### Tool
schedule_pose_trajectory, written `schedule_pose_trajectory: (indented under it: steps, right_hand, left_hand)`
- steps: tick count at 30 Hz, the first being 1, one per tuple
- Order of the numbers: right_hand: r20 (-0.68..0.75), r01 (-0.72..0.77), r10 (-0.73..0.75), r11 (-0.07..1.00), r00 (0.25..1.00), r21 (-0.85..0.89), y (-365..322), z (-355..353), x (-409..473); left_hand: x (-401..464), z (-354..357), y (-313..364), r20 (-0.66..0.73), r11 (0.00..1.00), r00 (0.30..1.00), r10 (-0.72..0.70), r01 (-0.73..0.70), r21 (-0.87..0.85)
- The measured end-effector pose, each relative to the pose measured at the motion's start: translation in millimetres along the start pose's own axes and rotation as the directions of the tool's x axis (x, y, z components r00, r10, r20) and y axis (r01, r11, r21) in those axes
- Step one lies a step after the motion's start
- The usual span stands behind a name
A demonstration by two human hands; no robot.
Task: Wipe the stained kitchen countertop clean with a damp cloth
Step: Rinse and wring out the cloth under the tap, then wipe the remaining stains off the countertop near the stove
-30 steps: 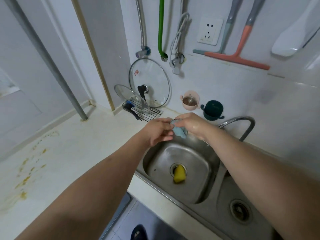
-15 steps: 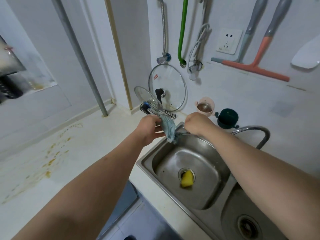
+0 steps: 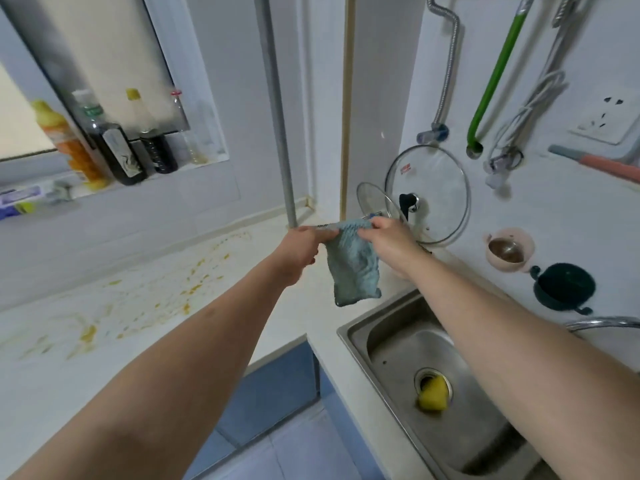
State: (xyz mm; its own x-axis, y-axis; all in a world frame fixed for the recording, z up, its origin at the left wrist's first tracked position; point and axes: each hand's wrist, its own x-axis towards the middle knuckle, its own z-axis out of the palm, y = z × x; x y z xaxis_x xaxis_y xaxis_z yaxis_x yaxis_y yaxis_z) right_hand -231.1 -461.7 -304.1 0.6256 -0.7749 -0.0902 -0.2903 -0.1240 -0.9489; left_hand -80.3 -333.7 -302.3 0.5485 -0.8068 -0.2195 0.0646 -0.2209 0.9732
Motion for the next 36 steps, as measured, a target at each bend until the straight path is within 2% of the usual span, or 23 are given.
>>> schedule_pose_trajectory:
  steps: [4,8,10,12,14,16,18,20,21,23,25,27,29,30,32,36]
  right_hand:
    - [0.051,-0.001,0.0,1.0,0.999,0.02,-15,52,12]
    - [0.09,-0.131,0.119,0.98,0.989,0.148,-21,120,19]
    - [0.066,-0.184,0.175,0.964,0.982,0.192,-22,150,22]
    - [0.14,-0.234,0.208,0.95,0.968,0.208,-21,175,23]
    - [0.35,-0.222,0.184,0.972,0.918,0.071,-19,208,20]
    - [0.465,-0.044,0.169,0.963,0.869,-0.267,-15,236,15]
    - [0.438,0.107,0.155,0.849,0.885,-0.517,-16,275,18]
    - [0.375,0.144,0.133,0.768,0.917,-0.624,-19,296,20]
    - [0.346,0.129,0.132,0.761,0.929,-0.636,-21,307,23]
    - [0.325,0.062,0.154,0.821,0.933,-0.567,-23,326,31]
    - [0.277,-0.071,0.184,0.926,0.943,-0.371,-27,340,38]
    - [0.254,-0.227,0.228,0.973,0.94,-0.034,-27,348,43]
    - [0.395,-0.371,0.272,0.907,0.877,0.2,-24,358,47]
    - [0.459,-0.409,0.277,0.887,0.844,0.216,-21,363,47]
    - [0.475,-0.419,0.307,0.896,0.825,0.148,-14,372,48]
    - [0.323,-0.403,0.367,0.914,0.872,0.05,13,373,74]
  left_hand:
    - [-7,-48,-10,0.087,0.964,0.996,-0.01,0.033,-0.265]
    - [-22,-98,-44,0.182,0.968,0.981,-0.073,0.114,-0.225]
    - [-26,-115,-60,0.073,0.938,0.986,-0.149,0.164,-0.307]
    - [-26,-135,-73,-0.114,0.907,0.97,-0.215,0.155,-0.392]
    - [-24,-168,-86,-0.221,0.886,0.94,-0.261,0.143,-0.44]
    - [-26,-196,-94,-0.171,0.885,0.949,-0.266,0.17,-0.434]
    - [-27,-227,-102,-0.109,0.947,0.962,-0.25,0.219,-0.236]
    - [-28,-245,-105,-0.135,0.969,0.962,-0.237,0.245,0.039]
    - [-26,-256,-109,-0.156,0.96,0.96,-0.232,0.252,0.124]
    - [-21,-280,-116,-0.171,0.942,0.96,-0.222,0.256,0.216]
    - [-15,-302,-122,-0.174,0.939,0.962,-0.212,0.25,0.237]
    - [-8,-315,-127,-0.157,0.968,0.967,-0.2,0.22,0.123]
    - [-1,-324,-129,-0.104,0.968,0.966,-0.235,0.223,-0.12]
    - [2,-326,-130,-0.087,0.953,0.964,-0.253,0.232,-0.194]
    - [7,-326,-136,-0.13,0.954,0.953,-0.272,0.25,-0.163]
    - [19,-330,-162,-0.263,0.938,0.904,-0.337,0.345,-0.017]
